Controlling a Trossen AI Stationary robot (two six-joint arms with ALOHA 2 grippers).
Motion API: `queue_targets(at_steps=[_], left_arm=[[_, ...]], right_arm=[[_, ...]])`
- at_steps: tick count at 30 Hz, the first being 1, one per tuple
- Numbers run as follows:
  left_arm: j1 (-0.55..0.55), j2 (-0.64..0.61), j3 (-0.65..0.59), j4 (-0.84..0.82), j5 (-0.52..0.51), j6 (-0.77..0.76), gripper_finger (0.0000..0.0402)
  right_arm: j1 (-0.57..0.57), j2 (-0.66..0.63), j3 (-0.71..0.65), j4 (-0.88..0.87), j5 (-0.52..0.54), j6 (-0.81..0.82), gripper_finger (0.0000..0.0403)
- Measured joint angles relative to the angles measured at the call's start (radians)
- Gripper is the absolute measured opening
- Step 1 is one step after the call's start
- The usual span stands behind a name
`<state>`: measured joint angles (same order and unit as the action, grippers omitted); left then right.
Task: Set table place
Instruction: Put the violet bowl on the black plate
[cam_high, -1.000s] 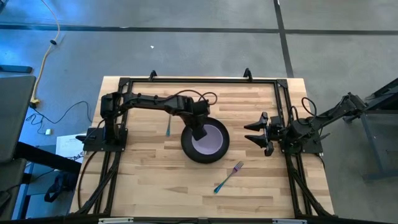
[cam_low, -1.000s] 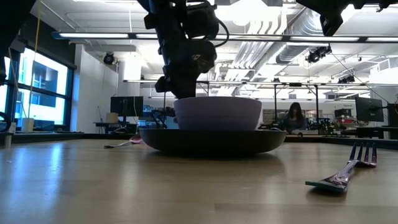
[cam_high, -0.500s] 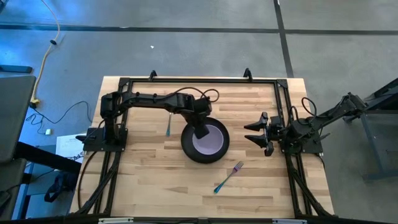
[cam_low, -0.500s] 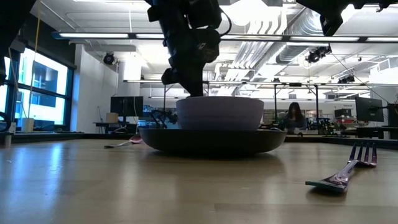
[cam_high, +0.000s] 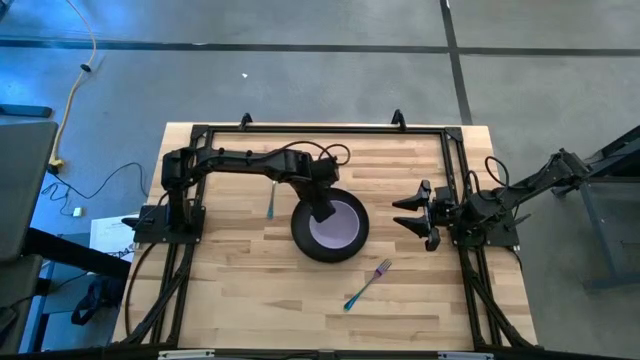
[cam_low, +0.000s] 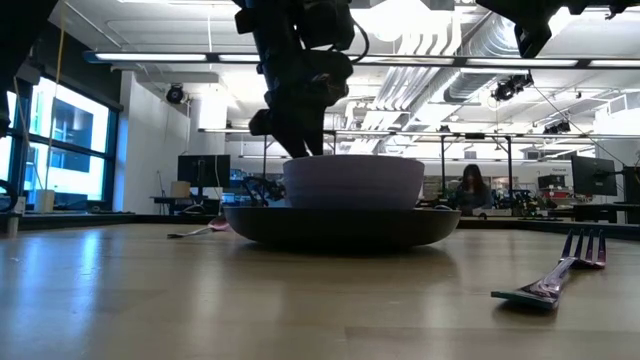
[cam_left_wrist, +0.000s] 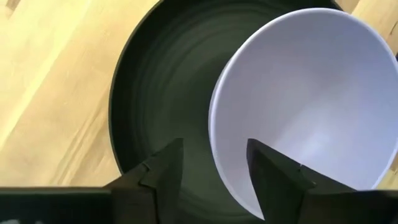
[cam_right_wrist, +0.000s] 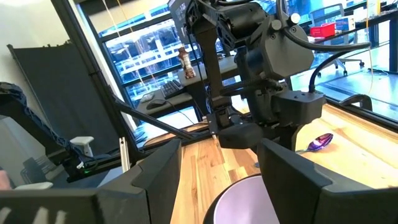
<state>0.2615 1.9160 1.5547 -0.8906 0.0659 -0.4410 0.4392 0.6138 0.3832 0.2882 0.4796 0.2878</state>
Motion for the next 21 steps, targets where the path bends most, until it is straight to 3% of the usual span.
queue_targets(at_steps=[21], left_arm=[[-0.04, 0.04, 0.0, -0.035, -0.029, -0.054, 0.0174]], right_arm=[[0.0, 0.0, 0.0, 0.001, 0.0, 0.001, 0.0204]])
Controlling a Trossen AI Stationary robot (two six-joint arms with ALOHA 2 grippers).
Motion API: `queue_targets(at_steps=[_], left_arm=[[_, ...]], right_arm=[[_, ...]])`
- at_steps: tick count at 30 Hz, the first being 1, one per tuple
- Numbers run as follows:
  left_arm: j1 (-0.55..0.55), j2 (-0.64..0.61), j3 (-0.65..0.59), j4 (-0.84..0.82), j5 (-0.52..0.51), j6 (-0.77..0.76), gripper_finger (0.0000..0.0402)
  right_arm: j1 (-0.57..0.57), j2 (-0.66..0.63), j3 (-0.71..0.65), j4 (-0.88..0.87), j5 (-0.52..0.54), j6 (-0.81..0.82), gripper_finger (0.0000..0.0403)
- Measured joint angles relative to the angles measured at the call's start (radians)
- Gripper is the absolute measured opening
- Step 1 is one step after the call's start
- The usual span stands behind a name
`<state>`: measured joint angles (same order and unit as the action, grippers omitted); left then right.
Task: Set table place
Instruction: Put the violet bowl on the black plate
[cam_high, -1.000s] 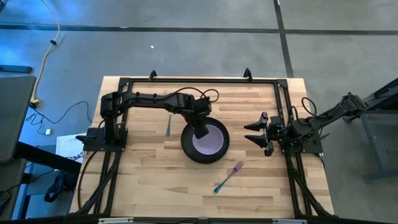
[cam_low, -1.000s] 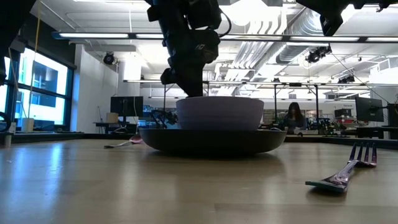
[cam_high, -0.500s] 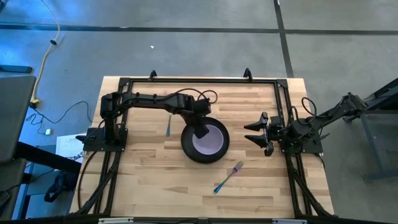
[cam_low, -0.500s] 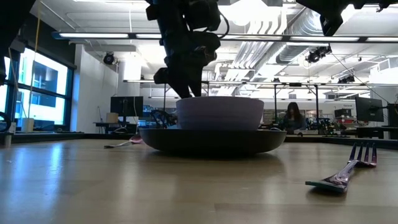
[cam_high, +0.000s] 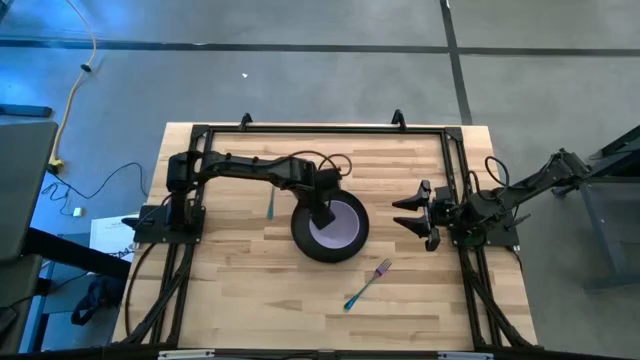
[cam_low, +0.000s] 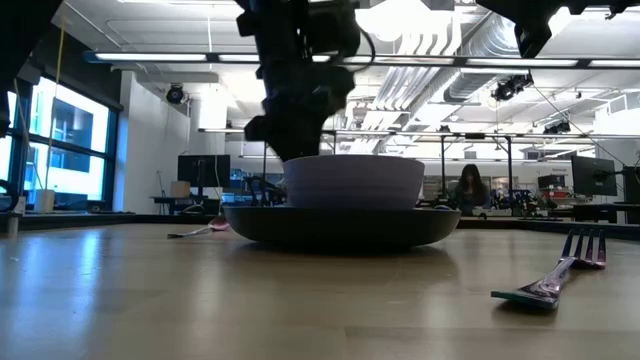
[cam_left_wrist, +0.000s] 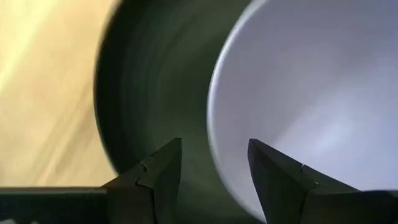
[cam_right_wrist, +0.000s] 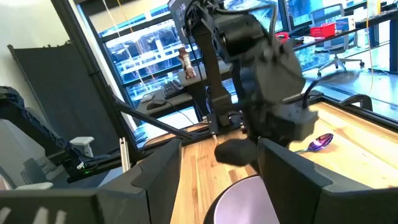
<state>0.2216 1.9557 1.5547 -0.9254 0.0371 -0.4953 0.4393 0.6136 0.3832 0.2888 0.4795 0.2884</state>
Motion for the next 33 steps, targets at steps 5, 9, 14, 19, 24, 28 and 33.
queue_targets(at_steps=[5, 9, 14, 19, 24, 28, 33], left_arm=[[0.0, 0.007, 0.001, -0.003, -0.003, 0.0, 0.0174], [0.001, 0.008, 0.0, 0.003, -0.004, 0.008, 0.0174], [0.0, 0.008, 0.0, -0.008, -0.02, 0.017, 0.0174], [0.001, 0.008, 0.0, -0.032, -0.041, 0.025, 0.0174], [0.001, 0.008, 0.0, -0.033, -0.046, 0.027, 0.0174], [0.001, 0.008, 0.0, -0.043, -0.048, 0.027, 0.0174], [0.001, 0.008, 0.0, -0.045, -0.053, 0.027, 0.0174]], right_arm=[[0.0, 0.0, 0.0, 0.002, 0.0, 0.002, 0.0204], [0.0, 0.0, 0.0, 0.001, 0.0, 0.002, 0.0204], [0.0, 0.0, 0.0, 0.0, 0.0, 0.002, 0.0204], [0.0, 0.0, 0.0, 0.0, 0.0, 0.002, 0.0204], [0.0, 0.0, 0.0, 0.0, 0.0, 0.001, 0.0204], [0.0, 0.0, 0.0, 0.0, 0.0, 0.001, 0.0204], [0.0, 0.0, 0.0, 0.0, 0.0, 0.002, 0.0204]])
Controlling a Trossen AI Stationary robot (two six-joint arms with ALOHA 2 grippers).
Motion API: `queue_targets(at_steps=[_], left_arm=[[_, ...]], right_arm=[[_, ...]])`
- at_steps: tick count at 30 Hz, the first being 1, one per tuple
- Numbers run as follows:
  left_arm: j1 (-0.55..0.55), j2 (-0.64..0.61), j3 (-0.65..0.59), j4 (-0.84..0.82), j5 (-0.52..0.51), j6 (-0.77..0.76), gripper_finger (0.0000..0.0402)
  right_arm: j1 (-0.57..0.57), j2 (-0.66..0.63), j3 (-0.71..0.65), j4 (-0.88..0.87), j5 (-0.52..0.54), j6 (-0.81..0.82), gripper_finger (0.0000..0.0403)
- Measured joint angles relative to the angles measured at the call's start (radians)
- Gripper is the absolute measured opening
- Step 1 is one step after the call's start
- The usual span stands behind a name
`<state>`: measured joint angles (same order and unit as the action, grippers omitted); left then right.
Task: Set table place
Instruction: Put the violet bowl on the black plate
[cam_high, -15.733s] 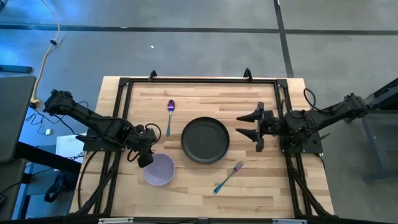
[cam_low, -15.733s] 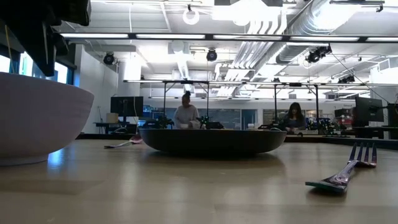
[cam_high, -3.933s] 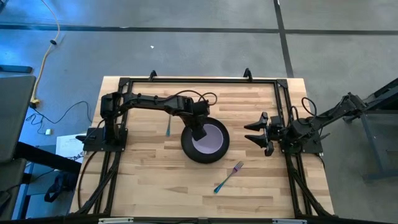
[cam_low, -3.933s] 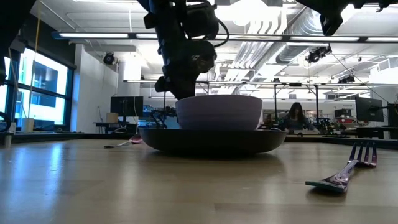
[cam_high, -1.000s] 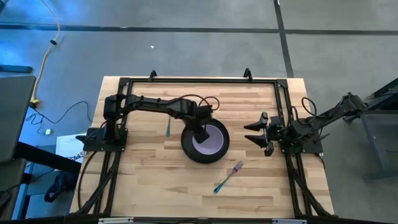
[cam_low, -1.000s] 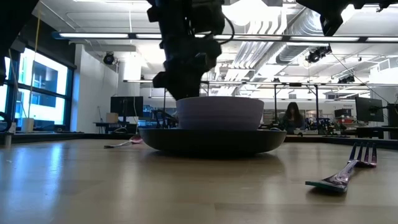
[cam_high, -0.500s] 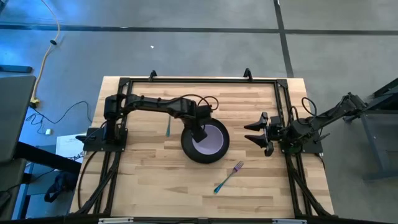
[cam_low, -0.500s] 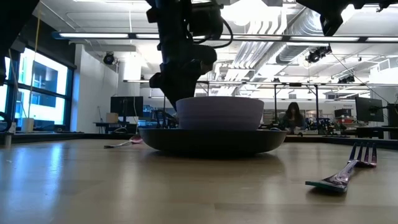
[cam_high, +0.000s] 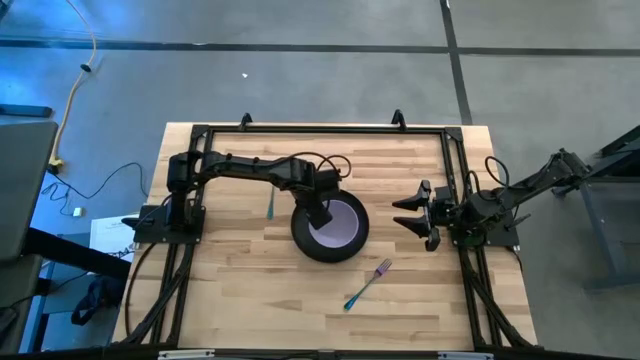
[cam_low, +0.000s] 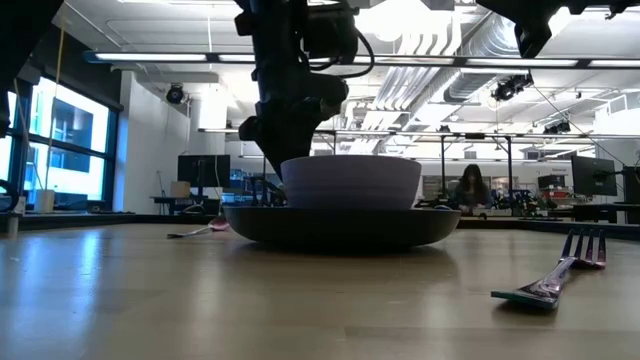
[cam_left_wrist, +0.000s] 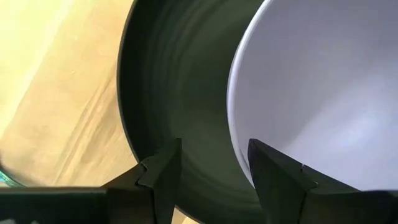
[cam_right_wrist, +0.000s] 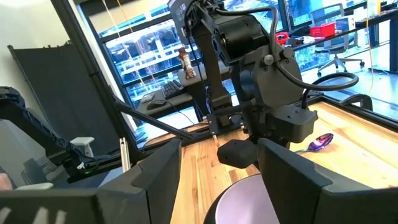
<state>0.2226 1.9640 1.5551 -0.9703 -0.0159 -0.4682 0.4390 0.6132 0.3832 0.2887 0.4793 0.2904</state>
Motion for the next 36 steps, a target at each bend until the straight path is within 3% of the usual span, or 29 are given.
queue_targets(at_steps=[36], left_arm=[[0.0, 0.0, 0.0, -0.025, 0.027, 0.019, 0.0174]], right_arm=[[0.0, 0.0, 0.0, -0.004, 0.0, -0.003, 0.0204]])
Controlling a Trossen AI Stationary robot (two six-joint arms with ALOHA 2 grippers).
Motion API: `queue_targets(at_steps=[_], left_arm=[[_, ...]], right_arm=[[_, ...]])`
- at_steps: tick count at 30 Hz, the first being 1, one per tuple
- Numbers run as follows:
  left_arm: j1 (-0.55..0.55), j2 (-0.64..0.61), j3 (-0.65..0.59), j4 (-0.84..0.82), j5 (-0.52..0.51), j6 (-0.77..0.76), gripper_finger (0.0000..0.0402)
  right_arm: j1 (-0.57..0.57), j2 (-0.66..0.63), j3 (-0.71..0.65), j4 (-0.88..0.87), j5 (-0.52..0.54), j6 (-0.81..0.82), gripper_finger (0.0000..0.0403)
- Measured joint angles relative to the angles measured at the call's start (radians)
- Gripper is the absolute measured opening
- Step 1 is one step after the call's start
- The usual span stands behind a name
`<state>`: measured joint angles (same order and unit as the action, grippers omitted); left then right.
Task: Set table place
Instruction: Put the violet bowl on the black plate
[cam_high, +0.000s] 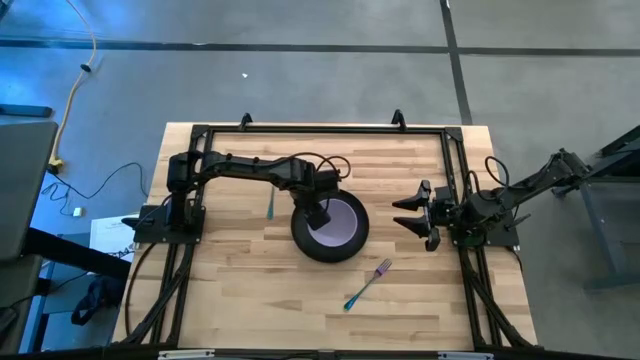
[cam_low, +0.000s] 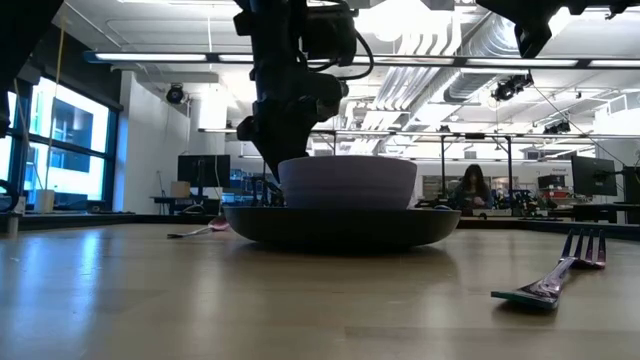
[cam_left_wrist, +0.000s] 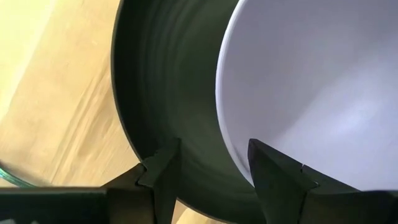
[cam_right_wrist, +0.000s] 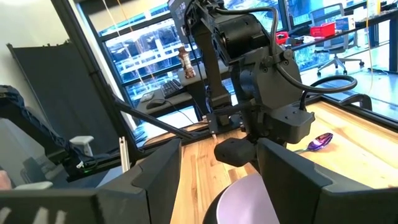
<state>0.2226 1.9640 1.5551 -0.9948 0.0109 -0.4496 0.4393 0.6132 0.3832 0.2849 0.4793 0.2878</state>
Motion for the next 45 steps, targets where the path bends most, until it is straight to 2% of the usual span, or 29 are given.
queue_targets(at_steps=[45], left_arm=[[-0.001, 0.0, 0.0, -0.027, 0.045, 0.009, 0.0174]], right_arm=[[0.0, 0.0, 0.0, 0.0, 0.0, 0.0, 0.0204]])
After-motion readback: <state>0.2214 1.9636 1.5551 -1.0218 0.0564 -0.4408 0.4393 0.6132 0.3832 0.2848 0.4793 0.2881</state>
